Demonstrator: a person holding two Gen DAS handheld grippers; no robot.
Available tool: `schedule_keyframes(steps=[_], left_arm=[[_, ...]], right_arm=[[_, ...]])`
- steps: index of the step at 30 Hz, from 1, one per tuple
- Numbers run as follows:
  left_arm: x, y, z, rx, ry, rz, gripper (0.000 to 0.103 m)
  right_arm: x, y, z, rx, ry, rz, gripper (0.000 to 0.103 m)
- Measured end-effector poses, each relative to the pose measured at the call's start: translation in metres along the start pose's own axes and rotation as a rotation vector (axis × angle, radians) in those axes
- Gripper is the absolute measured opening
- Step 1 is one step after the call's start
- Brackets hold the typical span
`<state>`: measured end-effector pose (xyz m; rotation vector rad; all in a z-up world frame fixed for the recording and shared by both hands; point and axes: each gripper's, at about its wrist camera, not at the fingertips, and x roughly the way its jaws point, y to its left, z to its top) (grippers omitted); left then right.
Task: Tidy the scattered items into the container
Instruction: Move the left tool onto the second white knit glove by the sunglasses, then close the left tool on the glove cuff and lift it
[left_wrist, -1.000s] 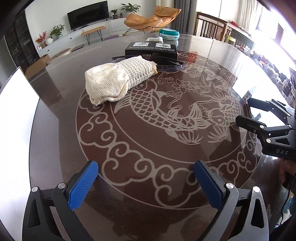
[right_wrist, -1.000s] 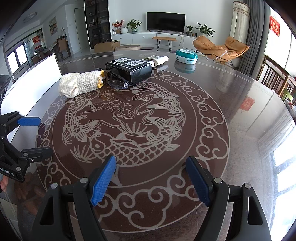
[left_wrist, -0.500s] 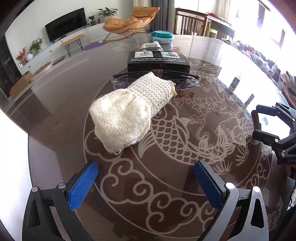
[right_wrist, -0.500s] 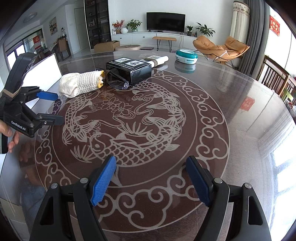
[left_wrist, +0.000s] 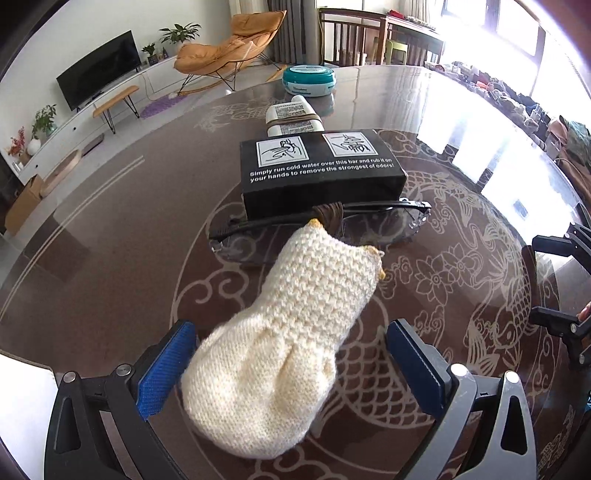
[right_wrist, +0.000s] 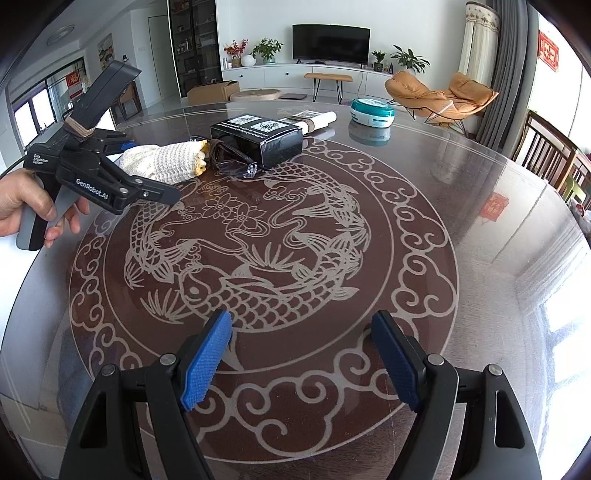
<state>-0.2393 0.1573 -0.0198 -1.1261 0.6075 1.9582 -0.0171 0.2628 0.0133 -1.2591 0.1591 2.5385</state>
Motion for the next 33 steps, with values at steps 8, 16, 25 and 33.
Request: schedule_keyframes(steps=[8,16,25,33], left_arm=[[0.006,-0.004,0.005,-0.09,-0.029,0.01,0.103],[0.007,-0.012,0.008,-0.107,0.028,0.023,0.103],[-0.015,-0.048,-0.005,-0.104,-0.047,0.247,0.05],[-0.022,-0.071,-0.015,-0.052,-0.046,0.382,0.046]], right_arm=[[0.0,0.0,0.0,0.001,0.0,0.0,0.079],[0.0,0.0,0.0,0.002,0.0,-0.001,0.079],[0.0,0.0,-0.001,0.002,0.0,-0.001,0.079],[0.0,0.0,-0.001,0.001,0.0,0.0,0.079]])
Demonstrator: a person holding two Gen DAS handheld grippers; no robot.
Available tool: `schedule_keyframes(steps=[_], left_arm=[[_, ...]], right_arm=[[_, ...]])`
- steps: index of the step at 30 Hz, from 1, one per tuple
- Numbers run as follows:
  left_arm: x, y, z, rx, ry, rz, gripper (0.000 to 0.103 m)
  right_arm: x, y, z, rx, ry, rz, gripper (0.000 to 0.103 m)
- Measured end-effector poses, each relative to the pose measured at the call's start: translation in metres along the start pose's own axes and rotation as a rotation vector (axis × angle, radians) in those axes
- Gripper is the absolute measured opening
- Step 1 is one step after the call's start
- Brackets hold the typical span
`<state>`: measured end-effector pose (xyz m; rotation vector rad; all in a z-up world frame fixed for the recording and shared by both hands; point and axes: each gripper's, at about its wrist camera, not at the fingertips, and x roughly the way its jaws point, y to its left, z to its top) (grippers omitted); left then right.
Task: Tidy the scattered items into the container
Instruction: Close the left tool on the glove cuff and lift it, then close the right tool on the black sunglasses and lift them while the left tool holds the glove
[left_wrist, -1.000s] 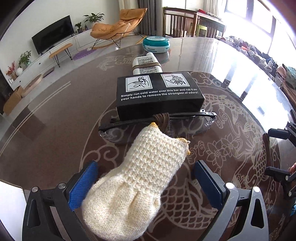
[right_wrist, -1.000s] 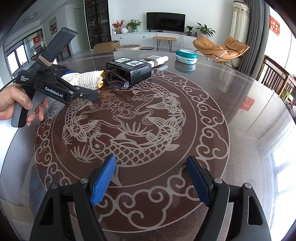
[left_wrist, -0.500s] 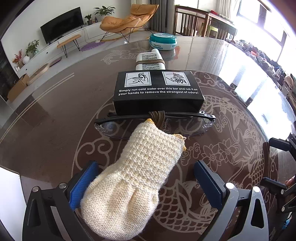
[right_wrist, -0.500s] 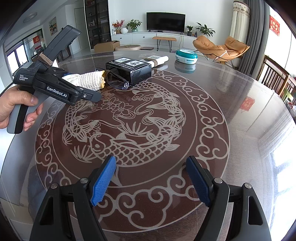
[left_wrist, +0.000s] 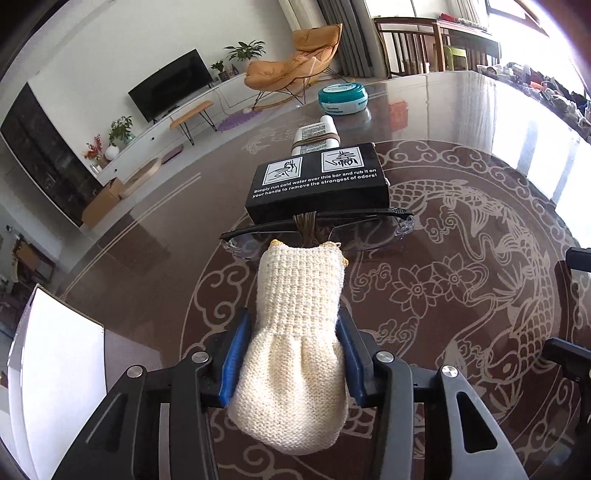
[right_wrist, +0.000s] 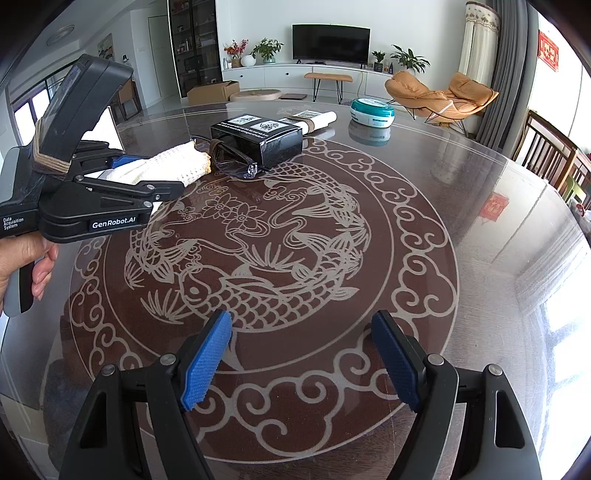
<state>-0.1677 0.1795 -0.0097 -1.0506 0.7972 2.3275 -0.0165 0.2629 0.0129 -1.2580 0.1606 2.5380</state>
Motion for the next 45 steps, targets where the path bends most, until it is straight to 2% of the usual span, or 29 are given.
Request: schedule_keyframes(steps=[8,12,17,21,24,30,35,39,42,43,44,45], left_arm=[[-0.006,0.001,-0.009,-0.021,0.012,0.051,0.046],[-0.012,0.019,-0.024,-0.15,0.039,-0.002,0.046],[-0.021,0.051,-0.063,-0.346,0.061,-0.066,0.046],[-0.026,0.067,-0.09,-0.418,0.053,-0.073,0.046],[-0.028,0.075,-0.103,-0.45,0.032,-0.087,0.049],[-0.029,0.07,-0.11,-0.453,0.004,-0.071,0.05],[-0.031,0.066,-0.108,-0.455,0.0,-0.057,0.05],[-0.031,0.067,-0.108,-0.459,-0.002,-0.059,0.051],[-0.031,0.067,-0.108,-0.458,-0.002,-0.057,0.051],[-0.031,0.067,-0.108,-0.457,-0.002,-0.057,0.051],[-0.03,0.067,-0.108,-0.457,-0.002,-0.058,0.051],[-0.03,0.067,-0.108,-0.457,-0.002,-0.058,0.051]], right_arm=[[0.0,0.0,0.0,0.0,0.0,0.0,0.079],[0.0,0.0,0.0,0.0,0.0,0.0,0.079],[0.0,0.0,0.0,0.0,0.0,0.0,0.079],[0.0,0.0,0.0,0.0,0.0,0.0,0.079],[0.003,0.001,0.003,-0.009,0.004,0.021,0.084],[0.041,0.018,0.05,-0.17,0.005,0.139,0.084],[0.081,0.034,0.1,-0.239,0.005,0.192,0.084],[0.099,0.058,0.123,-0.288,0.011,0.22,0.084],[0.104,0.07,0.129,-0.28,0.007,0.209,0.079],[0.103,0.072,0.129,-0.272,0.001,0.207,0.07],[0.101,0.073,0.128,-0.263,-0.009,0.203,0.053],[0.1,0.073,0.127,-0.253,-0.015,0.196,0.041]])
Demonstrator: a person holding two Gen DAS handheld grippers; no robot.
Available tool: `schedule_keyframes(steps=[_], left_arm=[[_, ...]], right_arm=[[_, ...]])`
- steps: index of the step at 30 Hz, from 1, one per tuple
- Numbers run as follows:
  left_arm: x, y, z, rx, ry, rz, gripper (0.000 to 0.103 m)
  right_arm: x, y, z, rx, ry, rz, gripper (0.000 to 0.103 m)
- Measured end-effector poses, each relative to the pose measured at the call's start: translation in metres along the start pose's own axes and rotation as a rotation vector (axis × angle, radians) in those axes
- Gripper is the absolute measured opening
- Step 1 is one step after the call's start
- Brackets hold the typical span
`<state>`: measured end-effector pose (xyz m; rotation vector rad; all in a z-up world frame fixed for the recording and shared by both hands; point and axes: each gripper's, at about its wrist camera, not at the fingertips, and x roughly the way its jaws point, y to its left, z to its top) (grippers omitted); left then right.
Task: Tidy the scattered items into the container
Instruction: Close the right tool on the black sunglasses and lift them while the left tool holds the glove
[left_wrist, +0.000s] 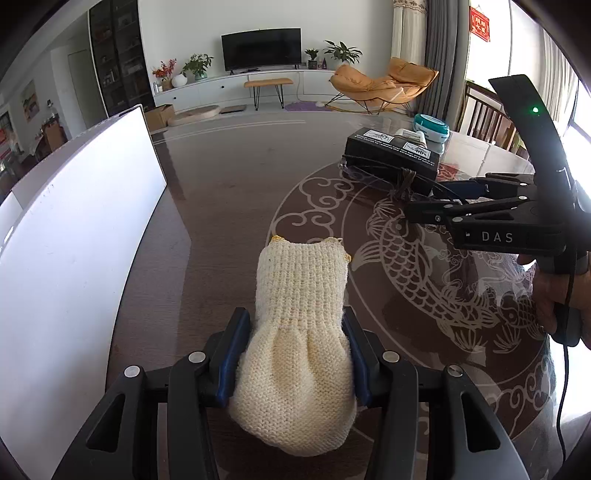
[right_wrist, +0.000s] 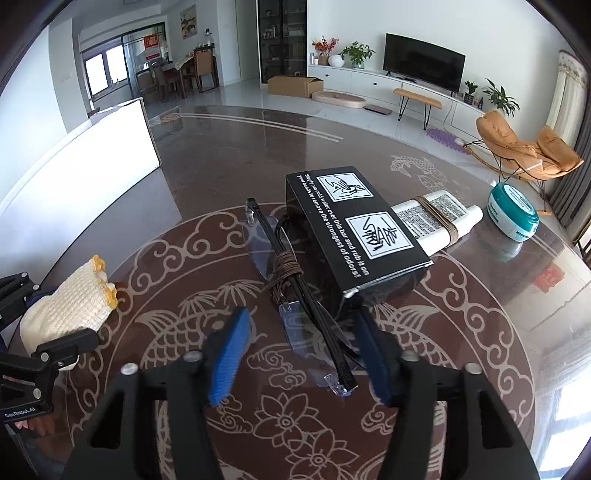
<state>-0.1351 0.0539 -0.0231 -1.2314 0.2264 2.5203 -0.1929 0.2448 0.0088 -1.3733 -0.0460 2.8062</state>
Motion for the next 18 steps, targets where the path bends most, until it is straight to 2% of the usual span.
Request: schedule_keyframes(steps=[1,7,13,18], left_arm=[[0.0,0.0,0.0,0.0,0.0,0.0,0.051],[0.0,0.0,0.0,0.003,0.0,-0.001,0.051],[0.0,0.001,0.0,0.003,0.0,-0.007,0.051],[-0.007,0.0,-0.007,-0.002,0.0,-0.016,0.05]], right_arm=[[-0.001,-0.001,-0.001,0.011,-0.001,0.0,0.033],[-0.023,0.004,-0.029,0.052,0.002,-0.021,0.033],[-0.08,0.011,-0.101,0.096,-0.012,-0.096,0.033],[-0.119,0.012,-0.146,0.151,-0.012,-0.128,0.033]])
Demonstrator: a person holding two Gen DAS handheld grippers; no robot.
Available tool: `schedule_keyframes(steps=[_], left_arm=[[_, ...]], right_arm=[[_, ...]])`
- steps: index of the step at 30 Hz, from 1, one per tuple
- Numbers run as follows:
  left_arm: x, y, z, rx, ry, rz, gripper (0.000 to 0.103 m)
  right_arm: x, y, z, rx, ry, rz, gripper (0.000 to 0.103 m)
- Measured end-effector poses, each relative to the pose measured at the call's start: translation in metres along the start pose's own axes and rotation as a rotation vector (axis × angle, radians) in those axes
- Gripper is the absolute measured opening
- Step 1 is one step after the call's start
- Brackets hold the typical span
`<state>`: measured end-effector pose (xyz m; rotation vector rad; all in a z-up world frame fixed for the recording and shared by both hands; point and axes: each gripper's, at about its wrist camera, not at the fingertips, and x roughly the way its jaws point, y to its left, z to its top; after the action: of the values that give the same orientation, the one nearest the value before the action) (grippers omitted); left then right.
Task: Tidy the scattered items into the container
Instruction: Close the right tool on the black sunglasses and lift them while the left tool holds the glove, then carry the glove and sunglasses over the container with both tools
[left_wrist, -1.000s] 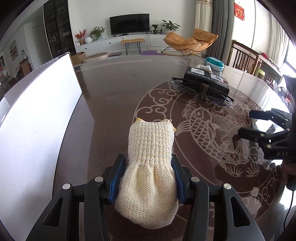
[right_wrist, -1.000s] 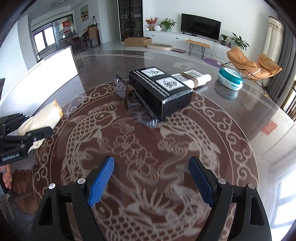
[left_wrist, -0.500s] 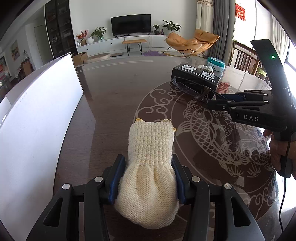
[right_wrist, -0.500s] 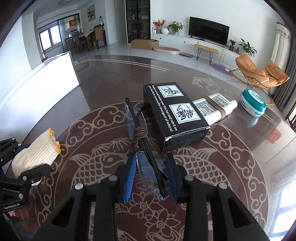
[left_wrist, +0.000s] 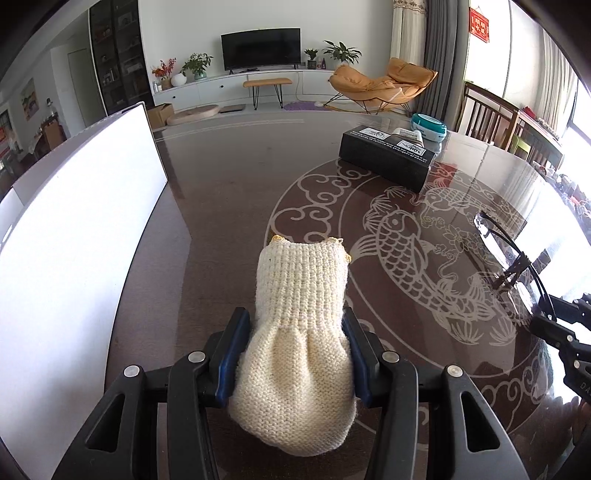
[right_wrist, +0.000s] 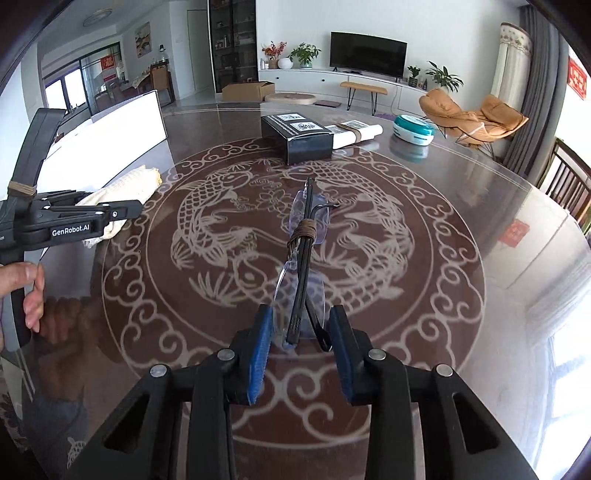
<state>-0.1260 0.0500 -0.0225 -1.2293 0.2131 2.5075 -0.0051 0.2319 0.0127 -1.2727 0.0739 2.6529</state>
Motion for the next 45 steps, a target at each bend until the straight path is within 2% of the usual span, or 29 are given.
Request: schedule_keyframes(steps=[4,9,18,29,33,38,45], left_arm=[[-0.014,-0.005,-0.018,0.01,-0.001,-0.016,0.05],[-0.027,-0.008,-0.036,0.018,-0.003,-0.026,0.05],[-0.028,-0.008,-0.037,0.02,-0.004,-0.022,0.05],[-0.027,-0.007,-0.037,0.023,-0.004,-0.023,0.05],[-0.024,-0.002,-0.036,0.002,0.016,-0.02,0.075],[-0.021,-0.003,-0.037,0.018,0.031,-0.019,0.085],[-0.017,0.0,-0.036,0.012,0.053,-0.017,0.099]], right_arm=[[-0.013,0.004,-0.015,0.025,0.0,-0.017,0.033],[-0.014,0.009,-0.016,0.013,-0.002,-0.038,0.033],[-0.013,0.006,-0.016,0.027,0.0,-0.022,0.033],[-0.013,0.005,-0.017,0.038,0.002,-0.03,0.039],[-0.013,0.004,-0.017,0.046,0.003,-0.038,0.042],[-0.013,0.0,-0.018,0.066,0.007,-0.051,0.052],[-0.013,-0.002,-0.018,0.074,0.01,-0.049,0.056]])
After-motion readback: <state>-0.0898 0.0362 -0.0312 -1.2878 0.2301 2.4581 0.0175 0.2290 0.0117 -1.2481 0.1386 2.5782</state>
